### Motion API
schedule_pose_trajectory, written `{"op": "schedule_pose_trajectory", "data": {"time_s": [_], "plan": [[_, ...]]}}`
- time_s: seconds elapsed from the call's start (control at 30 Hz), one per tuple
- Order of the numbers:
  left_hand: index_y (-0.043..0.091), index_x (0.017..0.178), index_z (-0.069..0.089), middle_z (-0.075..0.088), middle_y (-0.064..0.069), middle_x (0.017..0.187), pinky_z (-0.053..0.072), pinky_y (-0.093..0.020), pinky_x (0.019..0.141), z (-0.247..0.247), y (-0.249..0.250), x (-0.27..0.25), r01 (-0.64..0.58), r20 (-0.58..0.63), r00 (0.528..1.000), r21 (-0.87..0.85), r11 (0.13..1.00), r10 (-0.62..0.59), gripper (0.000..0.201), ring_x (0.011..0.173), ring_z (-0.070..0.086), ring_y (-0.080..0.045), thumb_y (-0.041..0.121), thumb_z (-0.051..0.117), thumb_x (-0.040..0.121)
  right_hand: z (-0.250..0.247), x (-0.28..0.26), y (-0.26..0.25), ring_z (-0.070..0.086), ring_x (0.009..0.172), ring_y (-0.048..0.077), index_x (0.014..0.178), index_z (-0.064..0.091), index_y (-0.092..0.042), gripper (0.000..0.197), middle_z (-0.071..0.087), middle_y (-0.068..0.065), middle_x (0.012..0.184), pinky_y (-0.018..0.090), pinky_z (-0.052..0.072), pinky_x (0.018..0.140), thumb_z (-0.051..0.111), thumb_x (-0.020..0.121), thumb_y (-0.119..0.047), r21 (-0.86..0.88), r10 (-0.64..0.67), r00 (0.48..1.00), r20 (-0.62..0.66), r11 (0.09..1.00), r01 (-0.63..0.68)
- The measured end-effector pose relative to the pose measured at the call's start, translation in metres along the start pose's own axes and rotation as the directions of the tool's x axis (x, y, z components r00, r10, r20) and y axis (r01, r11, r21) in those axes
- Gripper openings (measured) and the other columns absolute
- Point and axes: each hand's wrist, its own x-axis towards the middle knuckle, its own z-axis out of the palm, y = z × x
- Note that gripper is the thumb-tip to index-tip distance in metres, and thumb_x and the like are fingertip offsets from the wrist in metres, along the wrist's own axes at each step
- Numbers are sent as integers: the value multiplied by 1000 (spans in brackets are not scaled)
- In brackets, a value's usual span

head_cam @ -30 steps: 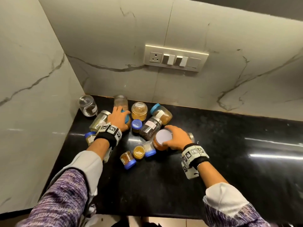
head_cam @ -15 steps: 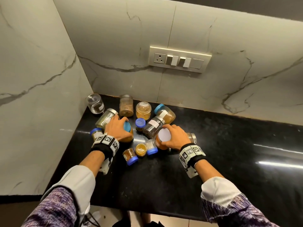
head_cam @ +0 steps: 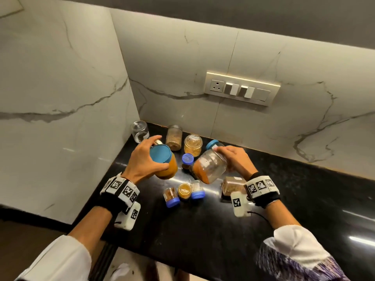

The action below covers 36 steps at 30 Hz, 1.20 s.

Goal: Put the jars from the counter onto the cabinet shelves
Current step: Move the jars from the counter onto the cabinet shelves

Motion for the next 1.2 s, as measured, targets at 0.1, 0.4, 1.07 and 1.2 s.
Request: {"op": "schedule_pose_trajectory", "data": {"time_s": [0.1, 0.4, 1.07, 1.2], "plan": [[25, 144, 52, 61, 0, 121, 55, -26, 89, -28, 26, 0, -6, -17, 1000, -126, 992, 4, 106, 107, 61, -16, 69, 77, 52, 2, -12, -33, 60, 60, 21, 104, 79, -9, 59, 65, 15, 85, 31, 52, 57, 70, 84, -63, 136, 75, 992, 105, 987, -89], [29, 112, 74, 74, 1, 104, 64, -39, 83, -147, 98, -3, -49, 5, 999, -273, 961, 52, 70, 98, 71, -18, 70, 81, 56, 2, -91, -151, 50, 39, 15, 72, 72, -14, 50, 55, 6, 58, 20, 43, 36, 60, 93, -58, 429, -39, 896, 443, 887, -173], [10, 87, 74, 73, -7, 84, 51, -33, 67, -397, 297, 9, -281, -242, 908, 259, 924, 343, 63, 80, 68, -26, 72, 72, 75, -48, -201, -459, 54, 60, 16, 101, 77, -4, 72, 66, 9, 74, 25, 45, 55, 50, 95, -70, -509, -641, 766, 49, 643, 572], [14, 79, 68, 66, -5, 80, 45, -29, 63, -415, 322, 41, -137, -324, 911, 346, 928, 255, 61, 72, 61, -23, 76, 65, 78, -59, -181, -504, 56, 64, 18, 98, 76, -4, 73, 68, 9, 77, 27, 46, 57, 53, 91, -73, -611, -640, 767, 48, 589, 530]]}}
